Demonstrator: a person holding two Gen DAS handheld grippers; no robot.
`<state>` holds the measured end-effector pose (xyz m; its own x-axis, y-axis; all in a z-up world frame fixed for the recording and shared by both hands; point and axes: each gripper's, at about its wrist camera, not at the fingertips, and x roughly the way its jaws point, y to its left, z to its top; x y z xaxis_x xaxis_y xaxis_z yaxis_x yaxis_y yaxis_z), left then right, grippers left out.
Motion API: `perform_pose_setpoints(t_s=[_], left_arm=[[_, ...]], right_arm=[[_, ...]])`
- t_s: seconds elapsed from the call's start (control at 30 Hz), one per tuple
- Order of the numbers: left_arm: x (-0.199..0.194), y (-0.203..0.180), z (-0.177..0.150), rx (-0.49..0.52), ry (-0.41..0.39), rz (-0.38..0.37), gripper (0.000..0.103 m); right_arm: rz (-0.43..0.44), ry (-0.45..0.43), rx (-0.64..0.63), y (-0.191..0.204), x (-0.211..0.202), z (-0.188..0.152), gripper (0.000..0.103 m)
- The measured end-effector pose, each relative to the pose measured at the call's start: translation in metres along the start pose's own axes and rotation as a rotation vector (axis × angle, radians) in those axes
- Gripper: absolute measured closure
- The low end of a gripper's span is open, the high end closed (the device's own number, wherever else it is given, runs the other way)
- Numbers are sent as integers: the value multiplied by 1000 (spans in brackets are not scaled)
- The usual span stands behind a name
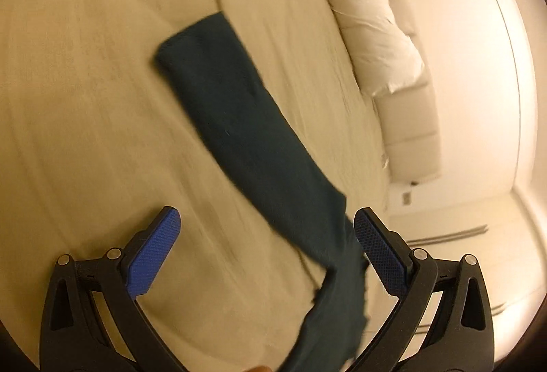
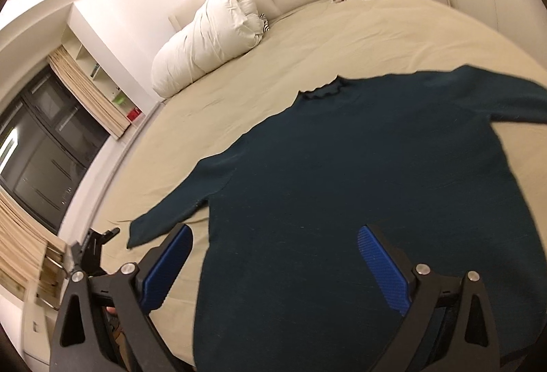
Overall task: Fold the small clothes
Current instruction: 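Grasp the sweater sleeve nearest the left gripper and lift it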
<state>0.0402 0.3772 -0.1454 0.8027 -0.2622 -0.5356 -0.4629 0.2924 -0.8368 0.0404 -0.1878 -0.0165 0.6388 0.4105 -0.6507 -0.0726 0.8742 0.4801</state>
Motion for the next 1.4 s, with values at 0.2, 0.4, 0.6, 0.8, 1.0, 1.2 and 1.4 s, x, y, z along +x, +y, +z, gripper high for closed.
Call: perform_pose_setpoints(t_s=[0.2, 0.4, 0.6, 0.8, 1.0, 1.2, 1.4], left_arm=[[16, 18, 28, -81, -43, -76, 0], [27, 26, 57, -113, -68, -117, 1], [45, 41, 80, -162, -62, -172, 5], [53, 57, 96, -241, -82, -182, 20], [45, 68, 93, -337, -193, -132, 30], [79, 46, 114, -273, -150, -58, 25], [95, 40, 130, -264, -146, -134, 35]], right_arm=[[-1, 41, 20, -2, 20, 2, 10], [-1, 46, 15, -5, 25, 2, 12], [2, 43, 23, -9, 26, 0, 13], [4, 33, 25, -12, 23, 0, 13], [-1, 39, 41, -16, 28, -1, 13], [2, 38, 35, -15, 28, -2, 13], [-2, 26, 36, -17, 26, -1, 13]])
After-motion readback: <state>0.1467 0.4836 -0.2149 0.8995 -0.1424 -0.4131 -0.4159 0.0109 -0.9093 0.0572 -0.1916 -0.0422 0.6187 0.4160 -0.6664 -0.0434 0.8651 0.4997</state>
